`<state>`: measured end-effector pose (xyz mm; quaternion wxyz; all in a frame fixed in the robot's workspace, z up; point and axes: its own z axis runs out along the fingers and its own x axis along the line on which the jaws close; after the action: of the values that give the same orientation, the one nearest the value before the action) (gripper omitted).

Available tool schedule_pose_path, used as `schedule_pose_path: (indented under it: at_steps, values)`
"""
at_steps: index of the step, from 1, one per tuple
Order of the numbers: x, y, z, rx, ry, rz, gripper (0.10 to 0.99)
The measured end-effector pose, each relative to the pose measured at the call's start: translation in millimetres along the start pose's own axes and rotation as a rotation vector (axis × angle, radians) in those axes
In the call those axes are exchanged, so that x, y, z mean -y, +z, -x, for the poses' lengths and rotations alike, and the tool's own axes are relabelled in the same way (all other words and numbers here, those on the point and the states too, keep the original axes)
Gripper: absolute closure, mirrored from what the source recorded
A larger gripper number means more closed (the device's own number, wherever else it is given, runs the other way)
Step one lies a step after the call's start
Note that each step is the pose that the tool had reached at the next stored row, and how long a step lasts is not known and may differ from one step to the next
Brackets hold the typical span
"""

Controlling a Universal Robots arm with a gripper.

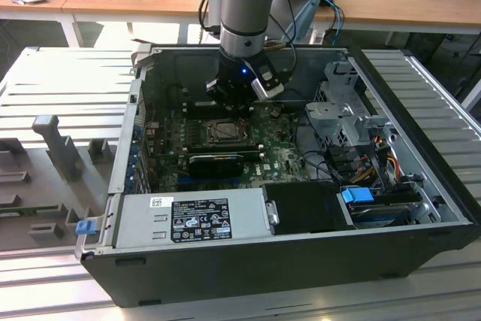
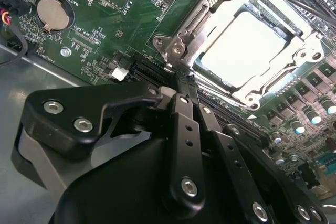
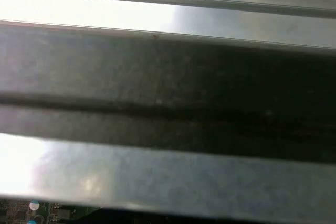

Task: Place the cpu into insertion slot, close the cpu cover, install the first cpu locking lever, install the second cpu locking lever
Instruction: 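Install the first cpu locking lever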

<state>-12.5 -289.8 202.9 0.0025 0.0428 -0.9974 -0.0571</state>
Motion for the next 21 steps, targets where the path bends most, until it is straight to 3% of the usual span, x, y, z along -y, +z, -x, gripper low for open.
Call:
schedule_pose_path:
  at_steps: [8, 13, 16, 17, 21]
  values:
    - [1.3, -1.3, 0.3, -0.001, 0.0, -0.007, 0.98]
    - [2.8, 1.8, 0.3, -0.0013, 0.0, -0.012, 0.98]
    - [2.9, 2.3, 0.6, -0.0007, 0.0, -0.003, 0.98]
    - [2.9, 2.3, 0.9, 0.0004, 0.0, 0.009, 0.98]
    - [2.6, -0.1, 1.3, 0.0011, 0.0, 0.012, 0.98]
